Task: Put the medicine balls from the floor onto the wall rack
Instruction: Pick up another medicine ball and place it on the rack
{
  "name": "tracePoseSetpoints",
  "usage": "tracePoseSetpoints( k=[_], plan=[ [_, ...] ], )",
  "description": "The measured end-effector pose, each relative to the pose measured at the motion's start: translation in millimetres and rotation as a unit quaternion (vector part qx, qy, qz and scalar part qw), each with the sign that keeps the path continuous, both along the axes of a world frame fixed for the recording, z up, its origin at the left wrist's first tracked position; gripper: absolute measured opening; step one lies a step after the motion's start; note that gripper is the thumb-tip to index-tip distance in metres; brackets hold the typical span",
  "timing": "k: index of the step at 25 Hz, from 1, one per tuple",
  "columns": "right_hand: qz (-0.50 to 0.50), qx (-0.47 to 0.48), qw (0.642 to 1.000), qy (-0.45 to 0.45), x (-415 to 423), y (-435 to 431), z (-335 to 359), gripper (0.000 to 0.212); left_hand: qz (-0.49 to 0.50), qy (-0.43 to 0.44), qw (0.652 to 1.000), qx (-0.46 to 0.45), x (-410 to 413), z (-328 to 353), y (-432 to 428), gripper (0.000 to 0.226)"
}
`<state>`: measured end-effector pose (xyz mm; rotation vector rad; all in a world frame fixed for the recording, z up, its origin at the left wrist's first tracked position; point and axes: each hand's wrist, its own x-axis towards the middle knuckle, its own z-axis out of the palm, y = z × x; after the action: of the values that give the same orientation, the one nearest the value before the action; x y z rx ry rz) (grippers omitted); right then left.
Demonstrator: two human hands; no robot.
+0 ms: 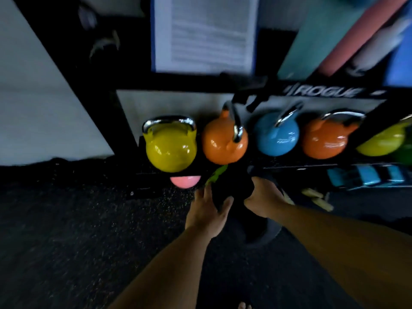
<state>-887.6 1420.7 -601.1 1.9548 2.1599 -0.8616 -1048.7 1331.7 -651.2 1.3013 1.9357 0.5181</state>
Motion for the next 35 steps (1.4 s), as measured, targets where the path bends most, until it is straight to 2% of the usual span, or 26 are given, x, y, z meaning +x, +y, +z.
tracePoseSetpoints(
  k=[3, 5, 10, 12, 15, 20, 25, 29, 35],
  plan=[
    [-0.008, 0.062, 0.998, -0.001, 7, -4, 115, 0.026, 0.003, -0.013, 0.997, 0.08, 9, 99, 7, 0.09],
    [-0.019, 0.098, 0.995, 0.008, 15, -14, 193, 0.028, 0.001, -0.033, 0.99, 0.135, 12, 173, 3, 0.098],
    [0.016, 0.204, 0.978, 0.03, 32, -50, 346, 0.02, 0.043, -0.07, 0.964, 0.254, 31, 312, -20, 0.118],
    [0.046, 0.239, 0.969, 0.035, 37, -69, 395, 0.02, 0.062, -0.088, 0.951, 0.29, 41, 355, -41, 0.115],
    [0.084, 0.283, 0.955, 0.024, 46, -113, 472, 0.02, 0.092, -0.09, 0.938, 0.322, 59, 415, -80, 0.091],
    [0.101, 0.338, 0.935, 0.025, 52, -166, 572, 0.03, 0.107, -0.077, 0.902, 0.411, 66, 507, -121, 0.079],
    [0.122, 0.404, 0.906, 0.027, 35, -185, 677, 0.035, 0.123, -0.064, 0.872, 0.47, 51, 606, -126, 0.072],
    [0.153, 0.447, 0.881, 0.041, -5, -159, 752, 0.032, 0.144, -0.068, 0.843, 0.514, 13, 678, -95, 0.078],
    [0.178, 0.499, 0.844, 0.088, -98, -66, 823, 0.026, 0.151, -0.002, 0.82, 0.551, -83, 767, -19, 0.075]
  ],
)
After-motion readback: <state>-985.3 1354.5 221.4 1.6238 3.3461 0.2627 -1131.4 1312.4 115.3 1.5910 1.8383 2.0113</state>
